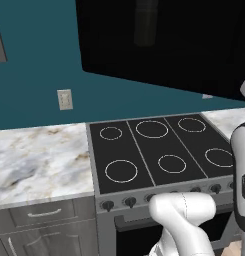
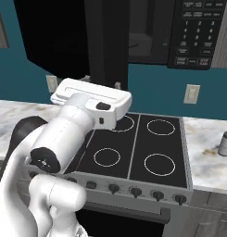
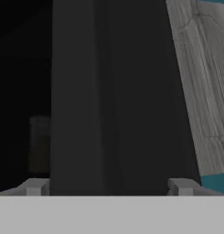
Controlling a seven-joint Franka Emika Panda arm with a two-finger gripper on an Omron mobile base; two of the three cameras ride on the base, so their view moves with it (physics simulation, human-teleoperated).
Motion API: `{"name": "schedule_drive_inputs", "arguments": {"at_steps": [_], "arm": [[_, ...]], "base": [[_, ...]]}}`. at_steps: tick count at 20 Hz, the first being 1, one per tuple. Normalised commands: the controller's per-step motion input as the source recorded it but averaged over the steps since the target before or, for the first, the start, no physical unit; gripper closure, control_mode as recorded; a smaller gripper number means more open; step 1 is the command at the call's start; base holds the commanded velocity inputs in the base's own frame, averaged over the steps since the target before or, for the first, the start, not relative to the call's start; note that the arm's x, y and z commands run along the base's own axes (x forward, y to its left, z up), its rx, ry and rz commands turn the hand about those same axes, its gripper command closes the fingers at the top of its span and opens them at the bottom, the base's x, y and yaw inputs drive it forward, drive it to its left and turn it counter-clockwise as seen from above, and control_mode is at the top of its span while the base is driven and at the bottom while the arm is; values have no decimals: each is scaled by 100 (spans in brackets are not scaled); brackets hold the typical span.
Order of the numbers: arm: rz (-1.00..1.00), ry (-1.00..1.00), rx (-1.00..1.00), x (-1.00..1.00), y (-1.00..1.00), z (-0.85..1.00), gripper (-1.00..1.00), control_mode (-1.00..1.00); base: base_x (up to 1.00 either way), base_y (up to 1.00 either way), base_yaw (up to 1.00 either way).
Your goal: Open the microwave door.
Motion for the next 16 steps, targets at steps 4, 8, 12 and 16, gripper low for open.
{"name": "schedule_drive_inputs", "arguments": {"at_steps": [4,8,12,16], "arm": [[7,-7,10,-100,-31,23,-100,-100],[13,-19,-3,-60,26,11,-100,-100],[9,-13,-10,-15,62,0,-100,-100],[0,-5,-3,-1,13,1,-100,-100]], "base": [[0,0,0],[0,0,0],[0,0,0],[0,0,0]]}}
